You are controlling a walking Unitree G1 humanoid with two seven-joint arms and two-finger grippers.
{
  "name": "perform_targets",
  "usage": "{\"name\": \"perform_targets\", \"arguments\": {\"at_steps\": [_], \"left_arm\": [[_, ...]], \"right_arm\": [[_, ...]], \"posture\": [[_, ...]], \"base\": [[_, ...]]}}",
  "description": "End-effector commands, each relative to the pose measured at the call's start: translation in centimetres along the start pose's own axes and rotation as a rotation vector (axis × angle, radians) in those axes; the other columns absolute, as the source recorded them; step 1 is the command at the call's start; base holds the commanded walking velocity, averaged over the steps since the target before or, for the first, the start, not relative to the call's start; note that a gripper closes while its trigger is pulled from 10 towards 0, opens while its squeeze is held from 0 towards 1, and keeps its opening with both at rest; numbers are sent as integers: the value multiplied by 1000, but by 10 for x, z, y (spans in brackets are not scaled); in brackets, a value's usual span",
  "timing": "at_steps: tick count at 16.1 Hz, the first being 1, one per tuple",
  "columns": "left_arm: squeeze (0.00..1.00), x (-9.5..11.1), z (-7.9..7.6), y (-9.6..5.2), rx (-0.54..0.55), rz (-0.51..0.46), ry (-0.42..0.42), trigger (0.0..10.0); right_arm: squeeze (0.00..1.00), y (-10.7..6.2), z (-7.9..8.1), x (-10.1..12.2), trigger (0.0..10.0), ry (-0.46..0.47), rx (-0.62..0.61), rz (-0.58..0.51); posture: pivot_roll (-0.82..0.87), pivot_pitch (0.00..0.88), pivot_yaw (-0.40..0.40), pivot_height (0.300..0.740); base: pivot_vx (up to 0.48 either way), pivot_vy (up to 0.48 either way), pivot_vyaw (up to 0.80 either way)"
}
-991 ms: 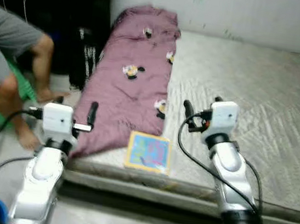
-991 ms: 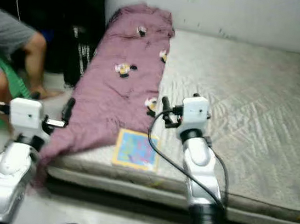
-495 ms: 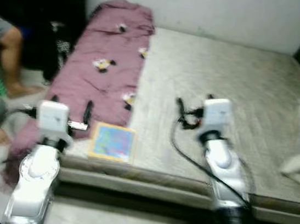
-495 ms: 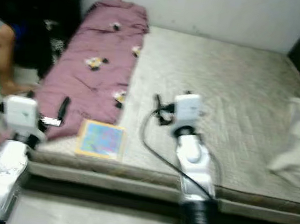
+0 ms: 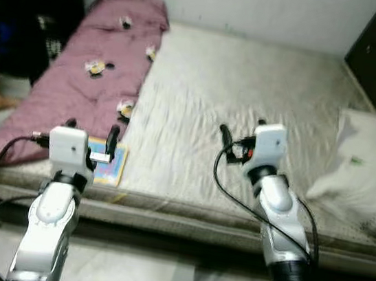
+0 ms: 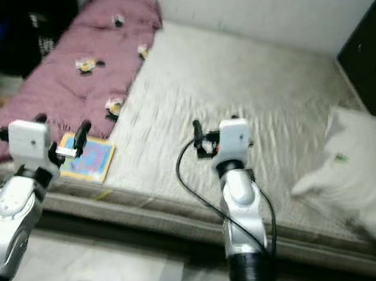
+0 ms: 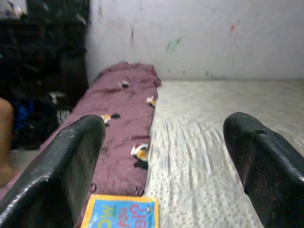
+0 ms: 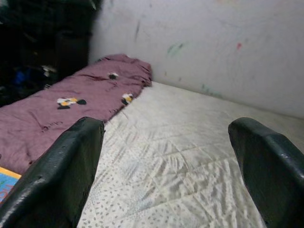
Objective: Clean up the room
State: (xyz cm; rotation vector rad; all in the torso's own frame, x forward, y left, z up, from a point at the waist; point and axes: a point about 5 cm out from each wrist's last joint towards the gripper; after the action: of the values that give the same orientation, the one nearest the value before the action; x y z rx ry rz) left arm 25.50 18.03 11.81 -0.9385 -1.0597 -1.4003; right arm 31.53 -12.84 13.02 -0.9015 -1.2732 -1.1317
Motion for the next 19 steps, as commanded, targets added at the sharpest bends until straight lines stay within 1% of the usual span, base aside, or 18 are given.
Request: {"name": "perform_targets", "arguments": {"at_steps": [1,3,6,12,16,17,19], "left_arm": [[0,1,-1,0,-15,-7,-12,10000],[0,4,-3,0,-33,-33,-13,10000],[0,5,-5,-1,-52,-45,-15,10000],[0,4,-6,-1,-57,-46,-16,10000],[0,4,-3,0,-48,-44,-10,10000],[0,4,-3,0,-48,-43,-7,10000],[0,2,-3,1,-36,-22,8,10000]], "right_arm": [[0,0,-2,3,10000,-1,0,-9],[0,1,-2,3,10000,2,3,-11],[0,1,-2,3,10000,7,4,-10],[0,0,-3,3,10000,10,5,-7],[0,1,-5,4,10000,16,-9,-13],[0,2,-5,4,10000,16,-10,-13],[0,2,-5,4,10000,16,-12,-15]], "posture": [[-56,0,-51,740],[-57,0,-53,740],[-59,0,-55,740],[-57,0,-61,740],[-60,0,-50,740],[-60,0,-48,740],[-61,0,-46,740]], "base": [[0,0,0],[0,0,0],[300,0,0],[339,0,0],[315,0,0],[274,0,0],[0,0,0]]}}
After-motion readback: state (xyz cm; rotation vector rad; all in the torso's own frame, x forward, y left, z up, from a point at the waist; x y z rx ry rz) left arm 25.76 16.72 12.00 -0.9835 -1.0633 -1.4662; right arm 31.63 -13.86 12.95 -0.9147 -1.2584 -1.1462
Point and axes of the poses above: a point about 5 cm out from each wrist's last joint towards the gripper, its own y axis pointing out of the wrist towards the gripper, its own x axis along the axis of the wrist's last joint, z = x × y, and after that the axes turned 13 degrees about y, right-handed
